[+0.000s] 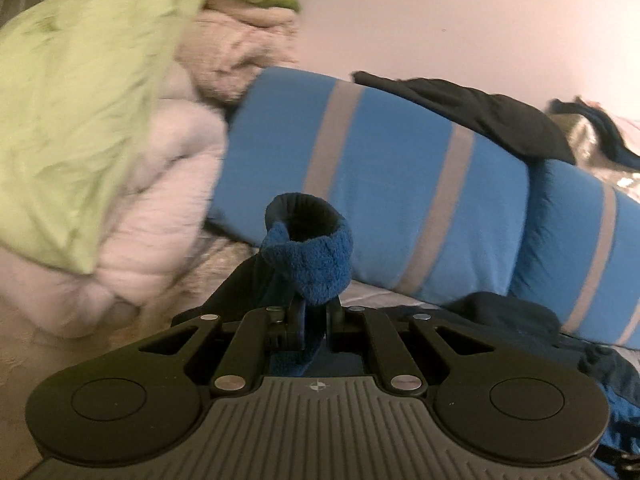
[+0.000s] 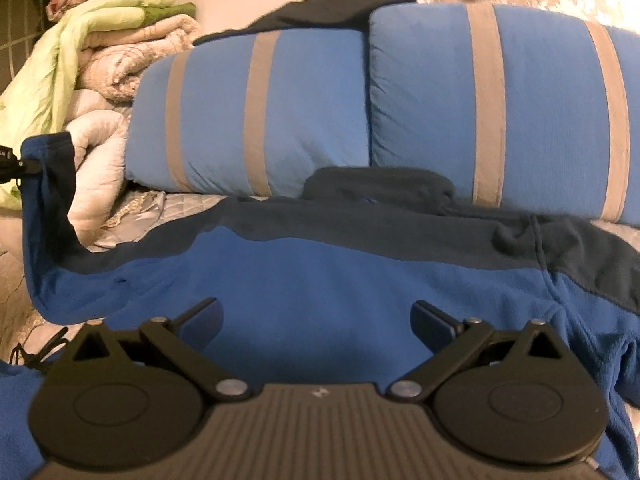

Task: Fold clothes
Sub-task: 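Grasp the navy sleeve cuff with the left gripper and lift it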

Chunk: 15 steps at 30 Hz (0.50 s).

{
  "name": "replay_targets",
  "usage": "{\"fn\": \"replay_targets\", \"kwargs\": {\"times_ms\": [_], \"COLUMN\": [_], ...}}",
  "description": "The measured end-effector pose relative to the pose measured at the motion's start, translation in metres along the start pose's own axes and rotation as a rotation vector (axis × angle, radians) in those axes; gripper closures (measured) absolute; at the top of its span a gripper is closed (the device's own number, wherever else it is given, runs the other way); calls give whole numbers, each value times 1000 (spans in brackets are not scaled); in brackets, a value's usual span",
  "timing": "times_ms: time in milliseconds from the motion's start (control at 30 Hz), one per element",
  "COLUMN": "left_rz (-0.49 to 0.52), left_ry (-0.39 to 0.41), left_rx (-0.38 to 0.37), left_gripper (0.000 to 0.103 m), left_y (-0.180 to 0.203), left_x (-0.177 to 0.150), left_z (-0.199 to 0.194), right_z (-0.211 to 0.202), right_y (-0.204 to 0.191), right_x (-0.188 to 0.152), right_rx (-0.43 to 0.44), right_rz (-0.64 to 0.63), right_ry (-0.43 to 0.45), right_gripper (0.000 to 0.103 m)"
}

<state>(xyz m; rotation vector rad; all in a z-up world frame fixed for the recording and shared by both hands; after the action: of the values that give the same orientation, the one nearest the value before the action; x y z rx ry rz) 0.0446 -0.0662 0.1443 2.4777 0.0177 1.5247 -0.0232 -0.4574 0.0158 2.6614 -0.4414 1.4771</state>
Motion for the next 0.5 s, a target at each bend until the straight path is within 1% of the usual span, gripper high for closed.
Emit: {"fn": "replay_targets", "kwargs": {"times_ms": [200,500], "left_rz": [28,16], "left_ry": [-19,-20], "left_rx": [-56,-101], "left_gripper": [95,95], "left_y": [27,51], "left_x": [5,20], "left_z": [22,42], "right_z": [6,13], "right_y": [4,5], "right_x": [-2,-4], "right_rx": [-10,-12], "right_rz": [14,30], "right_ry": [-35,-70], "right_gripper": [0,0]}}
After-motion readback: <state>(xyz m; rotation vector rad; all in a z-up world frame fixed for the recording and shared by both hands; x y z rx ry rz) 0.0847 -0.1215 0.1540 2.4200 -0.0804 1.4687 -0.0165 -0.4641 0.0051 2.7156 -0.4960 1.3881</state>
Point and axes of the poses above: each gripper's, at about its wrist camera, not at the fingertips, and z roughly the way its jaws point, y to its right, x to its top, the point moved 4 cm from there along z, roughly the way its jaws point, and after that the axes turned 12 degrees about -x, right-handed, at the moved point
